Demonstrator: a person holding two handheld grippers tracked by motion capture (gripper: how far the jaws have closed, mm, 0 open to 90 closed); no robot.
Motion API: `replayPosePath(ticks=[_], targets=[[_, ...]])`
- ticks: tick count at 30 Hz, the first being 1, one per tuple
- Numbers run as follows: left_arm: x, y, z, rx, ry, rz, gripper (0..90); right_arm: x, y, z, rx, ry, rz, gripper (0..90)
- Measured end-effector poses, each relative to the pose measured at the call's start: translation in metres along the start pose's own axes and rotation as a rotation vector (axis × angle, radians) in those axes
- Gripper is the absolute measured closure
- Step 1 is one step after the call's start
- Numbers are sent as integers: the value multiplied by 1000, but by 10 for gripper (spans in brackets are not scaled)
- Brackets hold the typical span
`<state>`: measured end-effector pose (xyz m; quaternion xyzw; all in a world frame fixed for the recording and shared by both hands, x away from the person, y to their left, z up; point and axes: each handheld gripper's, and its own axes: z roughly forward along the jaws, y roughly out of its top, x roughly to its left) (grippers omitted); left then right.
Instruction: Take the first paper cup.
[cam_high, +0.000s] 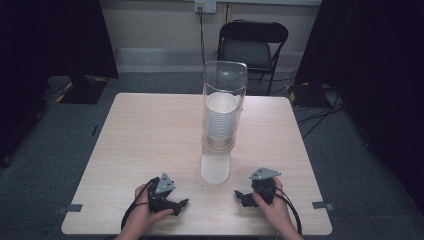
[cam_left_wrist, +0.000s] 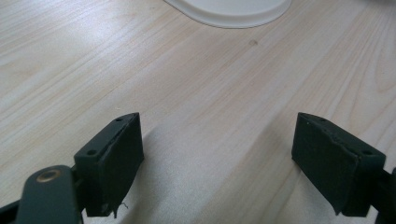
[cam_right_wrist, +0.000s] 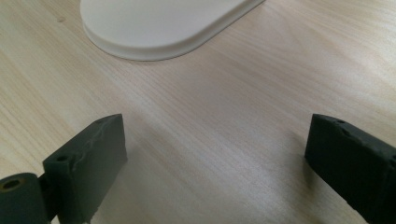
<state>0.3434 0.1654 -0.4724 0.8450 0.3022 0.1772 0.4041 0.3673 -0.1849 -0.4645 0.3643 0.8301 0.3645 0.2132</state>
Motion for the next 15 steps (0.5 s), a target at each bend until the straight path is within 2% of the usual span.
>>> replayPosePath(ticks=[11, 15], targets=[[0, -1, -1, -3, 4, -1, 162, 0, 2, 2, 5, 1, 4, 22], [0, -1, -1, -3, 4, -1, 161, 1, 2, 3, 8, -15, 14, 19]])
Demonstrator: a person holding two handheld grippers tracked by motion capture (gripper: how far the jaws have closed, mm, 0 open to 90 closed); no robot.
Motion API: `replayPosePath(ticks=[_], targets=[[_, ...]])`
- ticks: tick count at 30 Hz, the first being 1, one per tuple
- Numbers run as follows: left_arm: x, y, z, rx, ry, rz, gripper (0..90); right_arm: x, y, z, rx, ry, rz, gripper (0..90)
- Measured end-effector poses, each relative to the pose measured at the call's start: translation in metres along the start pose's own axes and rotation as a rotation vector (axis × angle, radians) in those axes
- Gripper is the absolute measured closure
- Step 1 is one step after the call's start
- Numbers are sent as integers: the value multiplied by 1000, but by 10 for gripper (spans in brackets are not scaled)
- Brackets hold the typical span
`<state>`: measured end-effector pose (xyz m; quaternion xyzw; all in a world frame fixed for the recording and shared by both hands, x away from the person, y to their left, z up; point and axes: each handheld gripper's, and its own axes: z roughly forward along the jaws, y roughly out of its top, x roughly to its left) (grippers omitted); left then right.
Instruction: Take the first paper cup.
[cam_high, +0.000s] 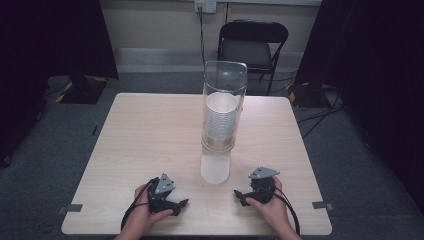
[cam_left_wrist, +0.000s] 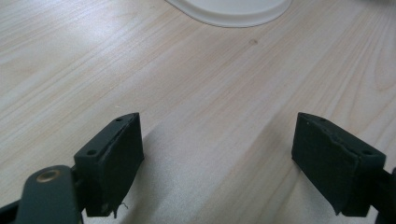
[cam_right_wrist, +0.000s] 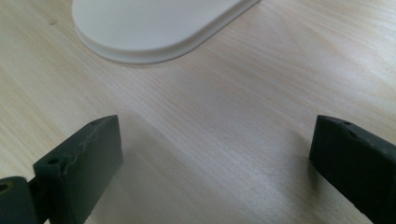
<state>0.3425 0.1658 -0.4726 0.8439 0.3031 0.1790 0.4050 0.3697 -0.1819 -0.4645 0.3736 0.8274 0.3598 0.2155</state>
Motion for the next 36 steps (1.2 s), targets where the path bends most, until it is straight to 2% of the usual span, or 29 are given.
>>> replayPosePath(ticks=[3, 4, 5, 6, 7, 8, 9, 10, 17, 20, 23, 27, 30, 36], targets=[[0, 0, 0, 1, 0, 0, 161, 3, 1, 1, -5, -19, 12, 27], [0, 0, 0, 0, 0, 0, 161, 3, 1, 0, -8, -19, 22, 73], [0, 0, 0, 1, 0, 0, 161, 4, 3, 0, -17, -16, 22, 164], [0, 0, 0, 1, 0, 0, 161, 5, 5, -1, -25, -10, 1, 217], [0, 0, 0, 1, 0, 0, 161, 5, 5, -1, -25, -10, 1, 217], [0, 0, 0, 1, -1, 0, 161, 7, 11, -2, -21, -23, -18, 123], [0, 0, 0, 1, -1, 0, 161, 7, 11, -2, -21, -23, -18, 123], [0, 0, 0, 1, 0, 0, 161, 6, 18, -4, -40, -6, -12, 175], [0, 0, 0, 1, 0, 0, 161, 8, 40, -6, -97, 15, -4, 149], [0, 0, 0, 1, 0, 1, 161, 8, 54, -7, -121, 50, -7, 155], [0, 0, 0, 1, -1, 0, 161, 10, 61, -7, -136, 53, -17, 155], [0, 0, 0, 1, 0, 0, 161, 16, 74, -5, -182, 61, -36, 160], [0, 0, 0, 2, -1, 0, 161, 20, 79, -4, -198, 78, -16, 161], [0, 0, 0, 2, -1, 0, 161, 25, 90, -2, -236, 82, -24, 162]])
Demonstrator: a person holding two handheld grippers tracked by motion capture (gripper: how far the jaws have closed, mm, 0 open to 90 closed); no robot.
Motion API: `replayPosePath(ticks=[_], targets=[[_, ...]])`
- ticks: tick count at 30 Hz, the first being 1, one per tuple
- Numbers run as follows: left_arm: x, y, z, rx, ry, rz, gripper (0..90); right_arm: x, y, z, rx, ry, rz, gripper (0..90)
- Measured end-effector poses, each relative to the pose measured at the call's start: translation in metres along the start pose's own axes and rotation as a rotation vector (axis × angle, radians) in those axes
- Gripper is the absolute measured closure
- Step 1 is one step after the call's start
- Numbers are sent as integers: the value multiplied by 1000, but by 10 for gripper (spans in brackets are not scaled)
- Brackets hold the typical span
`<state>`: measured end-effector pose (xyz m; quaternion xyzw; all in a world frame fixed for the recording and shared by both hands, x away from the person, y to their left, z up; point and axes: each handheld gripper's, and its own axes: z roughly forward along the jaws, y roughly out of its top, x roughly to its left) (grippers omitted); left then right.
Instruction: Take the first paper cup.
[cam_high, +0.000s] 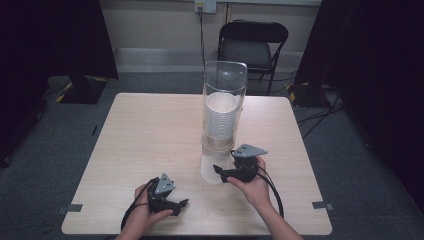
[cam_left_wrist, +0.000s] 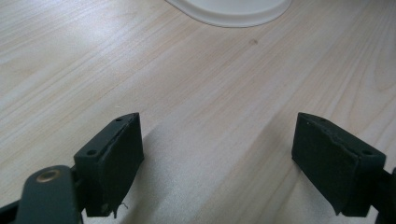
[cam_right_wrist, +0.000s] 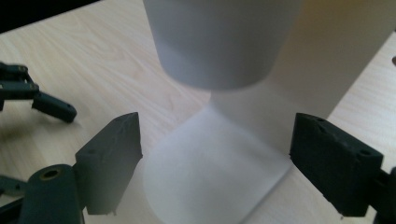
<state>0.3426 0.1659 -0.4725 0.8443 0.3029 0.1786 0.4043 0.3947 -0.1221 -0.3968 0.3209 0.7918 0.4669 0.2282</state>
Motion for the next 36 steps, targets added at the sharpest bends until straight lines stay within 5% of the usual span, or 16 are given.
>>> replayPosePath(ticks=[11, 15, 16, 27, 31, 36], targets=[[0, 0, 0, 2, -2, -3, 157, 2, 19, 11, -82, -3, 31, 193], [0, 0, 1, 2, -2, -4, 156, 3, 22, 15, -112, 6, 32, 235], [0, 1, 1, 3, -2, -1, 156, 2, 22, 16, -136, 13, 26, 306], [1, 1, 1, 7, -1, 3, 155, 0, 18, 16, -173, 9, -7, 360], [1, 1, 1, 3, -1, -3, 155, -1, 8, 18, -241, 13, -13, 364], [1, 1, 1, 2, -1, -3, 155, -1, 7, 19, -253, 19, -16, 366]])
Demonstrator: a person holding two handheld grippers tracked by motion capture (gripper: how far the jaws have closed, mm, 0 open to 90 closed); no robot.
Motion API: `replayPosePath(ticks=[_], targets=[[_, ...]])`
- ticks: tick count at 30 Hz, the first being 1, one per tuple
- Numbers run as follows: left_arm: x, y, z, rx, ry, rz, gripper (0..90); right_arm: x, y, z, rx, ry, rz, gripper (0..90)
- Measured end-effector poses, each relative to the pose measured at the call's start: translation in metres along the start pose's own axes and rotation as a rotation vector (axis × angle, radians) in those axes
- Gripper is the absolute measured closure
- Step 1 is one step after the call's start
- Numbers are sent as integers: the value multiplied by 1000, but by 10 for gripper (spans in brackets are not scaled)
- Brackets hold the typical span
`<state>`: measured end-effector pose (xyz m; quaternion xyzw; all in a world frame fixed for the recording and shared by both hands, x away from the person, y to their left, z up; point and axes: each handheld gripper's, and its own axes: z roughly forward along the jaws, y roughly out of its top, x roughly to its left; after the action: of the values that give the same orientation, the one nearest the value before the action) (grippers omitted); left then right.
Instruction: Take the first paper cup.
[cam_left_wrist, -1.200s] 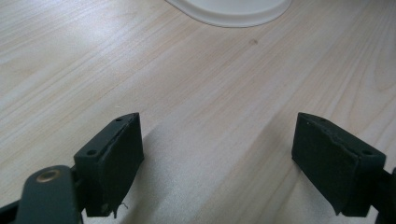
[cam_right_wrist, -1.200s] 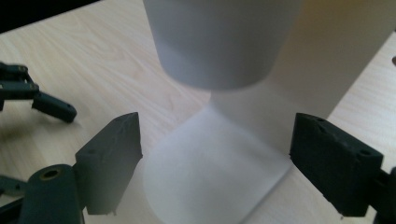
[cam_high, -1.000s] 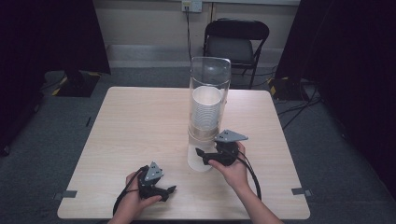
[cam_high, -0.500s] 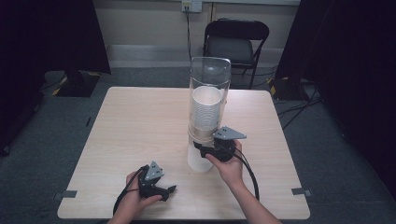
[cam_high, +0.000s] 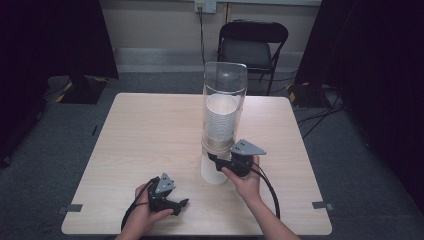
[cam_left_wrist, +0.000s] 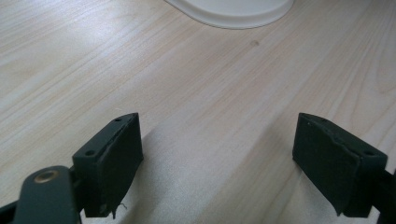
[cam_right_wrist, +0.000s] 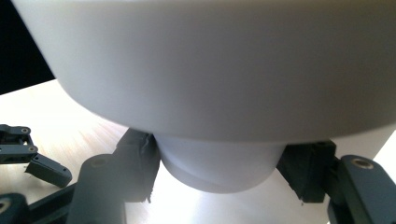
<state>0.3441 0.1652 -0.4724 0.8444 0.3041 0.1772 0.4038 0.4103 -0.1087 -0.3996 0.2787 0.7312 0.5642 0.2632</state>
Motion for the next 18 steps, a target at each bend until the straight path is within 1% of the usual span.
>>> replayPosePath(ticks=[1, 2, 6, 7, 8, 9, 10, 11, 12, 13, 14, 16, 18], targets=[[0, 0, 0, 0, 0, 0, 155, 0, 0, 0, 0, 0, 0, 366], [0, 0, 0, 1, 0, 0, 155, 0, -1, -1, 4, -4, -16, 367], [0, 0, 0, 1, 0, 0, 154, 0, -3, 0, 1, -8, -26, 372], [0, 0, 0, 0, 0, 0, 154, 0, -3, 1, 39, -5, -17, 376], [0, 0, 0, 0, 3, 7, 155, -3, -27, 7, 144, -24, -37, 375], [0, 0, 0, 0, 3, 7, 155, -3, -27, 7, 144, -24, -37, 375], [0, 0, 0, -1, 0, -2, 154, -6, -40, 9, 179, -43, -52, 374], [0, 0, 0, -1, 0, -2, 154, -6, -40, 9, 179, -43, -52, 374], [0, 0, 0, -1, -1, -2, 154, -8, -31, 8, 155, -23, -46, 373], [0, 0, 0, 2, -3, 1, 154, -8, -31, 8, 155, -23, -46, 373], [1, 0, 0, 4, -1, 6, 153, -4, -28, 8, 176, -10, -44, 371], [1, 0, 0, 5, -3, 6, 153, -4, -33, 10, 196, 10, -27, 370], [1, 0, 0, 5, -3, 6, 153, -7, -37, 11, 216, 9, -19, 370]])
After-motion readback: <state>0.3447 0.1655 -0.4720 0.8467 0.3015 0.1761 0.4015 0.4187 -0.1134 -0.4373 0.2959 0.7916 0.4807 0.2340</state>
